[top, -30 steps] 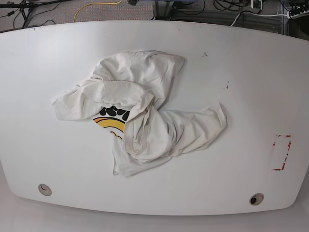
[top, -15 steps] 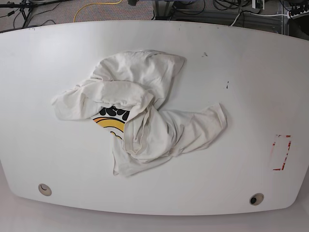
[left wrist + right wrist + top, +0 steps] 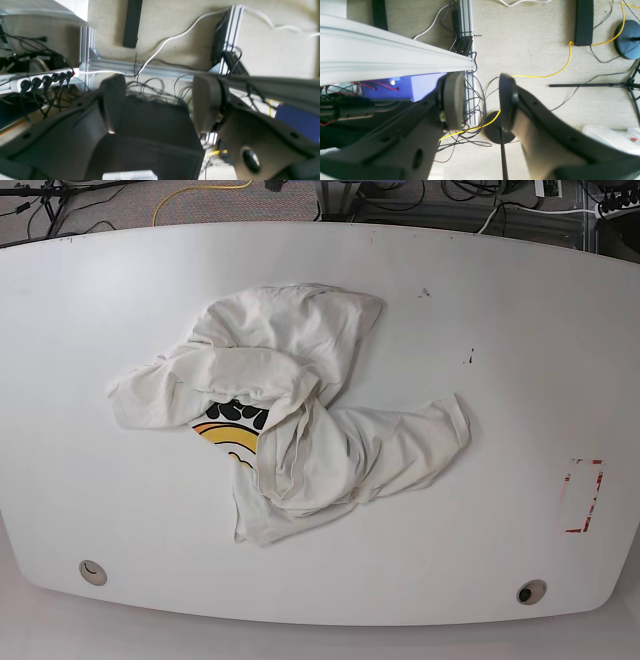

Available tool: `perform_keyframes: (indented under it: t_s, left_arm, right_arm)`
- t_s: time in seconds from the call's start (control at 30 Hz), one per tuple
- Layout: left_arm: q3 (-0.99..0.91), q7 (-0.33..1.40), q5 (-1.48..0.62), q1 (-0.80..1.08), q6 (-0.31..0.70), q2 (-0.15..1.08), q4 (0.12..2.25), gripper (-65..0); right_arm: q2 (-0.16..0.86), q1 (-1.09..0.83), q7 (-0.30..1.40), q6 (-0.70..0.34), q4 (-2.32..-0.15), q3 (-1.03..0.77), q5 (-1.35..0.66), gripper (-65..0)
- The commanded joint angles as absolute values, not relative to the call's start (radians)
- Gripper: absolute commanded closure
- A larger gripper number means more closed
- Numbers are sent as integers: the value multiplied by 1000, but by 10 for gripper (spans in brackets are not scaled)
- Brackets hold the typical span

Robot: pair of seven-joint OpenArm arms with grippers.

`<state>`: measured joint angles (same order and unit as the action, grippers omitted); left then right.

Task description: Fold the T-shirt properly

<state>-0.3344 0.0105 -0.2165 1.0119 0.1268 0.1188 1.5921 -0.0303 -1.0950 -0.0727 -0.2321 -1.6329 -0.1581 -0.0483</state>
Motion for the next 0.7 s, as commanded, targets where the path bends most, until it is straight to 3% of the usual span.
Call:
perform_keyframes:
  t_s: [0.0, 0.67]
  left_arm:
    - [-343, -4, -226, 1039, 121, 130, 1615, -389]
    - [-384, -5, -247, 1041, 123, 130, 1724, -388]
  right_arm:
    - [-29, -1122, -88, -234, -1660, -163, -47, -218]
    - [-31, -1136, -82, -238, -1782, -160, -51, -219]
